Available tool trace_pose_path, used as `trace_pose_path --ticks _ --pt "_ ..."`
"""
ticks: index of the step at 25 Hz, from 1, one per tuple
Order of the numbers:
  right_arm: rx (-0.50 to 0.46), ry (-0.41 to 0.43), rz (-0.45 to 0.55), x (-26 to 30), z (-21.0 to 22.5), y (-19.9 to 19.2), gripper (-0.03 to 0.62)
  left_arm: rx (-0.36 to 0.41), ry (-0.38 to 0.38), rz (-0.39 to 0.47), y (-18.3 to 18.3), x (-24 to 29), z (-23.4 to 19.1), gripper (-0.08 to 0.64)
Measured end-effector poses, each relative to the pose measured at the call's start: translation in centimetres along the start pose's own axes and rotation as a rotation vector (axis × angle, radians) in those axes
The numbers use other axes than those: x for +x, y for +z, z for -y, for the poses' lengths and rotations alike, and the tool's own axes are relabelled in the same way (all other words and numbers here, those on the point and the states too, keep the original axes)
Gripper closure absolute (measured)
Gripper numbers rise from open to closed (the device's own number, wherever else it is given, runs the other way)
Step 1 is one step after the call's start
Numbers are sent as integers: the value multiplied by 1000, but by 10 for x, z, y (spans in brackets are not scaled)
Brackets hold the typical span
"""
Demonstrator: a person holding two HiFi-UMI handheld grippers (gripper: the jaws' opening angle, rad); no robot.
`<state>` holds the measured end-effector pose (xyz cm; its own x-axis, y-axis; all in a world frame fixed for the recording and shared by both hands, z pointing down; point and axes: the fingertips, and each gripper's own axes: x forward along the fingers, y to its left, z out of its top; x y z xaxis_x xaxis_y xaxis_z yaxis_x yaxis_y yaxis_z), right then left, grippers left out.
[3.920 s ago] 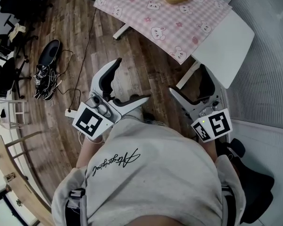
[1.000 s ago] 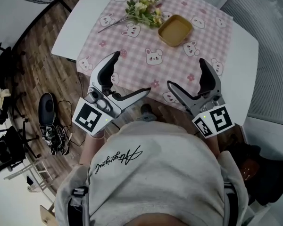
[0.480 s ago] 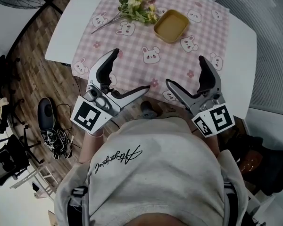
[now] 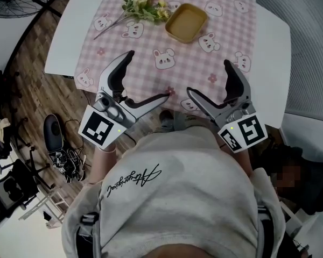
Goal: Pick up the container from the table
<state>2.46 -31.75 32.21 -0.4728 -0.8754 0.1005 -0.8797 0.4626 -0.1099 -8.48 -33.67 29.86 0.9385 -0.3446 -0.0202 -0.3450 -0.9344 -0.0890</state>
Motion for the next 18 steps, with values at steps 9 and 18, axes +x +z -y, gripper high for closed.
trace_pose_path --ticks 9,18 --pt "-8 -3 -22 15 24 -3 92 26 -40 -42 -12 25 -16 81" --pt "7 14 -72 33 47 -23 94 44 -56 -94 -47 57 -34 83"
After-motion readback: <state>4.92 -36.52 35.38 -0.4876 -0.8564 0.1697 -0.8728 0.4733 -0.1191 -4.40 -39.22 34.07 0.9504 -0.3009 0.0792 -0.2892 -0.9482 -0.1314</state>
